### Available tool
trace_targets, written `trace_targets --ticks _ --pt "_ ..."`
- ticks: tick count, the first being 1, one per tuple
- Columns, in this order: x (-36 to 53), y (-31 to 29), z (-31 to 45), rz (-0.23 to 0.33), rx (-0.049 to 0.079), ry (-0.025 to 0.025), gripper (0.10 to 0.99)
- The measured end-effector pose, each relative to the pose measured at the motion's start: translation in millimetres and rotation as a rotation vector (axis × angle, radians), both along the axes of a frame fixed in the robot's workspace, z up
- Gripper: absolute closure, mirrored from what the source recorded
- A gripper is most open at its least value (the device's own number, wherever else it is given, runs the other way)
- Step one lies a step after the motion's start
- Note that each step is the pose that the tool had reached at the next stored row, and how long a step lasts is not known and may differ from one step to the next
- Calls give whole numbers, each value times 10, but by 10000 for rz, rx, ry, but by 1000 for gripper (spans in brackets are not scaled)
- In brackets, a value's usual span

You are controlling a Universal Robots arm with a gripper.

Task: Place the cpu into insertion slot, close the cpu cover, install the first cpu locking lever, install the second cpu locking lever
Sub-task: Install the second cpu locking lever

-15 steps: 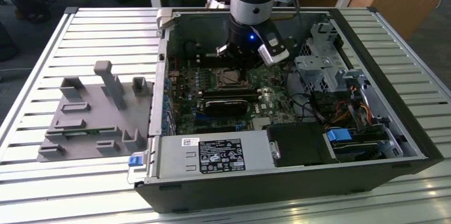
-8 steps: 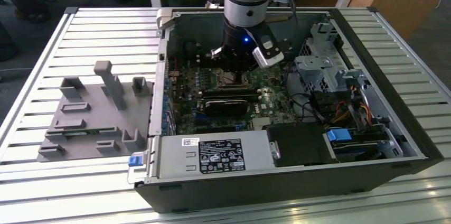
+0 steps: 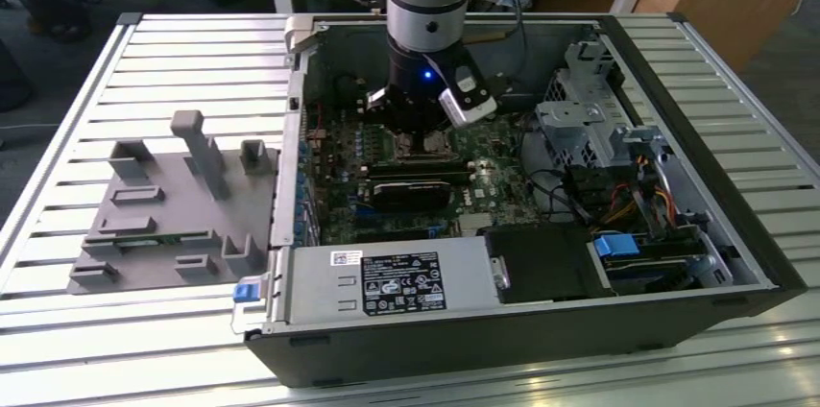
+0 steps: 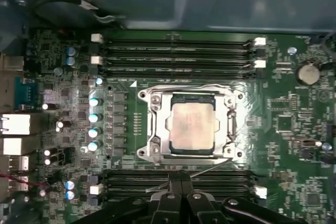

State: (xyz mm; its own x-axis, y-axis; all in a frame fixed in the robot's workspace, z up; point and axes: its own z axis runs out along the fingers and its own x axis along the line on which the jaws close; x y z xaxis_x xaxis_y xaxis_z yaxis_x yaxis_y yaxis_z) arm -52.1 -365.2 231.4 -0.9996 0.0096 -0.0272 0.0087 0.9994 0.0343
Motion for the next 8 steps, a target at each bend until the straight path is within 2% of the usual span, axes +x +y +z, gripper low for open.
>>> trace_targets --ticks 6,7,8 --pt "-26 0 -108 5 27 1 980" --pt "-27 -5 -119 7 61 1 980" --pt "-29 -14 -124 5 148 2 980"
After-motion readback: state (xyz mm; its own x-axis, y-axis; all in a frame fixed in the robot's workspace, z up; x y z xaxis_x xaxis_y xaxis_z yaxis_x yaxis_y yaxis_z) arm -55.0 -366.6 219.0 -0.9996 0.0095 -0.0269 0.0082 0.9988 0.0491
